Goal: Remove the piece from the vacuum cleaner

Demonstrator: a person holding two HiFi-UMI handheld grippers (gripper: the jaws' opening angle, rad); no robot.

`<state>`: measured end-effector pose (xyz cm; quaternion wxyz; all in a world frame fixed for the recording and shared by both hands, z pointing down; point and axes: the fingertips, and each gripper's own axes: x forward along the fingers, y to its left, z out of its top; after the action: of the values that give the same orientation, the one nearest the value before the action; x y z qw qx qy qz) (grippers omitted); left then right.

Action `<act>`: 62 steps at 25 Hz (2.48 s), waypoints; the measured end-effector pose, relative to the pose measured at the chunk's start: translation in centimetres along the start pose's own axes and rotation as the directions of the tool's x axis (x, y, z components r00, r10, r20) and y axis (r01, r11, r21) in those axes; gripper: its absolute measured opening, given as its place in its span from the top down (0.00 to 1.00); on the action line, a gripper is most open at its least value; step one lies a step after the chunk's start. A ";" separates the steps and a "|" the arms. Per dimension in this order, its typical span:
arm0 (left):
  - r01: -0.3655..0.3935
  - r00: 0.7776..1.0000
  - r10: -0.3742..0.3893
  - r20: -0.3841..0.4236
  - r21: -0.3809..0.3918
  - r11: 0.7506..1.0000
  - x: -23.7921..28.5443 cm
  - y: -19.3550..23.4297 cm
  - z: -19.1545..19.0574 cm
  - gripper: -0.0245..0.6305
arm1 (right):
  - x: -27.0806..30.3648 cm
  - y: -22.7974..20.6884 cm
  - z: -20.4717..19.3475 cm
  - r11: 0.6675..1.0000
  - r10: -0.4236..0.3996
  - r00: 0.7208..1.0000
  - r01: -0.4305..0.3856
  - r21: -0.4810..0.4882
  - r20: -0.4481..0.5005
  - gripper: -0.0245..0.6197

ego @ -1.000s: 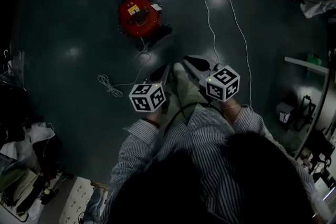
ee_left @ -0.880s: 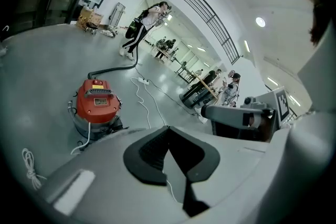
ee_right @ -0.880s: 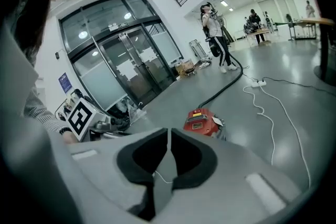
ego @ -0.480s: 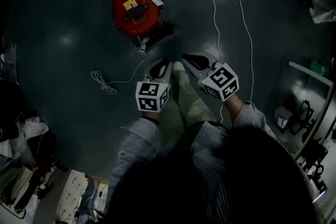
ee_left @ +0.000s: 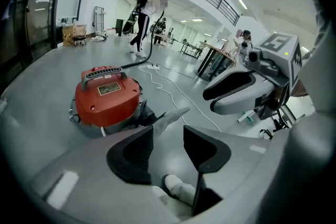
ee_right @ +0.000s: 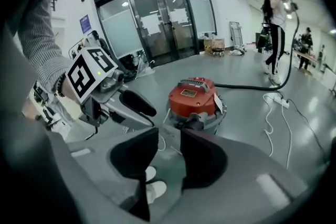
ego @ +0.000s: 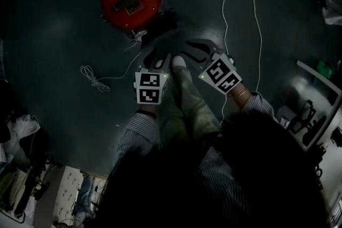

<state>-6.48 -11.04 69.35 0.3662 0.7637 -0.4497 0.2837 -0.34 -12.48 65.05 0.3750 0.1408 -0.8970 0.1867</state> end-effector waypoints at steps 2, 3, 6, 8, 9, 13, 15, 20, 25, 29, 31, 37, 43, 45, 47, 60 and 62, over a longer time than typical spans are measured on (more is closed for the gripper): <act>-0.023 1.000 0.023 -0.017 0.020 1.000 1.1 0.9 -0.7 0.64 | 1.2 -0.8 -1.0 0.999 -0.005 0.999 0.002 -0.050 -0.042 0.75; -0.031 0.999 0.032 -0.025 0.033 0.999 1.7 1.3 -1.1 0.63 | 1.7 -1.3 -1.4 0.997 -0.010 0.998 0.006 -0.071 -0.060 0.75; -0.043 0.998 0.046 -0.048 0.065 0.997 3.4 2.1 -1.9 0.62 | 3.1 -2.5 -2.0 0.990 -0.029 0.996 0.016 -0.140 -0.089 0.74; -0.069 0.995 0.077 -0.068 0.116 0.991 4.4 2.7 -2.4 0.62 | 3.9 -3.3 -2.6 0.970 -0.058 0.991 0.028 -0.241 -0.118 0.74; -0.085 0.992 0.098 -0.078 0.157 0.984 4.8 3.0 -2.7 0.62 | 4.4 -3.6 -3.1 0.950 -0.079 0.987 0.033 -0.310 -0.138 0.74; -0.099 0.985 0.133 -0.110 0.268 0.958 6.5 3.7 -3.6 0.62 | 6.2 -4.6 -5.0 0.864 -0.138 0.968 0.013 -0.504 -0.212 0.74; -0.091 0.982 0.134 -0.130 0.290 0.953 7.5 4.2 -4.2 0.62 | 7.3 -5.4 -5.9 0.825 -0.172 0.957 0.009 -0.564 -0.236 0.74; -0.084 0.980 0.136 -0.146 0.315 0.945 8.8 5.0 -4.7 0.68 | 9.2 -7.2 -7.7 0.786 -0.221 0.932 -0.004 -0.619 -0.288 0.74; -0.099 0.980 0.144 -0.136 0.294 0.951 9.4 5.8 -5.0 0.77 | 10.1 -8.0 -8.3 0.806 -0.238 0.933 0.033 -0.591 -0.272 0.79; -0.096 0.981 0.139 -0.132 0.287 0.953 9.5 6.1 -4.9 0.79 | 10.3 -8.1 -8.1 0.813 -0.235 0.934 0.037 -0.581 -0.269 0.88; -0.091 0.981 0.136 -0.140 0.289 0.953 9.6 6.0 -5.1 0.81 | 10.4 -8.0 -8.4 0.816 -0.232 0.932 0.031 -0.577 -0.279 0.89; -0.069 0.980 0.121 -0.158 0.300 0.951 9.8 5.5 -5.6 0.89 | 10.4 -7.7 -8.6 0.848 -0.204 0.932 0.016 -0.530 -0.299 0.92; -0.082 0.981 0.127 -0.143 0.284 0.955 9.5 5.4 -5.4 0.90 | 10.1 -7.5 -8.6 0.867 -0.184 0.933 0.005 -0.498 -0.310 0.92; -0.077 0.982 0.122 -0.145 0.281 0.957 9.4 5.3 -5.4 0.90 | 10.0 -7.4 -8.7 0.872 -0.185 0.932 0.009 -0.490 -0.313 0.92; -0.071 0.982 0.116 -0.150 0.277 0.958 9.2 5.1 -5.5 0.90 | 9.9 -7.2 -8.7 0.872 -0.184 0.929 0.005 -0.489 -0.320 0.92; -0.075 0.983 0.109 -0.146 0.218 0.973 8.4 4.2 -6.7 0.91 | 9.2 -5.0 -9.8 0.893 -0.174 0.931 0.011 -0.450 -0.322 0.92; -0.074 0.983 0.108 -0.146 0.220 0.973 8.3 4.2 -6.8 0.91 | 9.2 -5.0 -9.7 0.896 -0.178 0.931 0.019 -0.443 -0.320 0.92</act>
<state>-7.38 -10.90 80.82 0.3028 0.7525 -0.4210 0.4060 1.40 -13.69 79.11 0.5603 0.0643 -0.8257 -0.0143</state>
